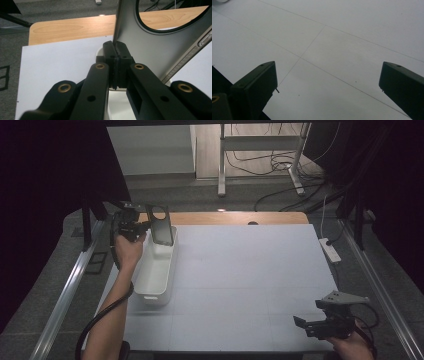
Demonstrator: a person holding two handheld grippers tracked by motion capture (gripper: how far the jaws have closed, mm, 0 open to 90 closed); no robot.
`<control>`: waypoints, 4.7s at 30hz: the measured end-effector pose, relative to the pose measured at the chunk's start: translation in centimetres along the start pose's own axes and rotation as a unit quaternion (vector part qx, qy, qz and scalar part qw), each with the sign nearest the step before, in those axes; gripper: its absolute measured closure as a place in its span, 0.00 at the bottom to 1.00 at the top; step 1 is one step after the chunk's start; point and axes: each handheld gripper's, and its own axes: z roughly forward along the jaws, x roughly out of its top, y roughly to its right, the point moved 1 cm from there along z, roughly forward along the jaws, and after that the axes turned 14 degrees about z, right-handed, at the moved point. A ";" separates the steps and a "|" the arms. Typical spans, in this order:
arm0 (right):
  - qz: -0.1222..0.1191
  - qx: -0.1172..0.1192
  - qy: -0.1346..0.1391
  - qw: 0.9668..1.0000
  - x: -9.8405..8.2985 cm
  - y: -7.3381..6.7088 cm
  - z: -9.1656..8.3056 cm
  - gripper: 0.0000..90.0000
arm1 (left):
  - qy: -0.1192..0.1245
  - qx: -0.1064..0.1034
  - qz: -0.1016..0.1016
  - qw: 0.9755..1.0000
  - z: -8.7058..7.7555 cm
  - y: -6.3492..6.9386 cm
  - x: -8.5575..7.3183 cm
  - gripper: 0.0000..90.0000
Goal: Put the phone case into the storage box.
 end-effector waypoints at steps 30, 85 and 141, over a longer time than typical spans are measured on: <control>0.000 0.000 -0.002 1.000 0.0 0.0 0.1 0.03 | 0.002 -0.022 0.001 1.000 1.9 -0.3 -1.8 0.71; -0.008 0.001 -0.002 1.000 0.0 -0.1 0.1 0.02 | 0.055 -0.092 0.025 0.994 -0.3 0.2 -2.4 0.25; -0.012 -0.004 -0.002 1.000 -0.1 -0.3 0.1 0.00 | 0.060 -0.151 0.107 0.981 -2.2 4.7 -3.3 0.01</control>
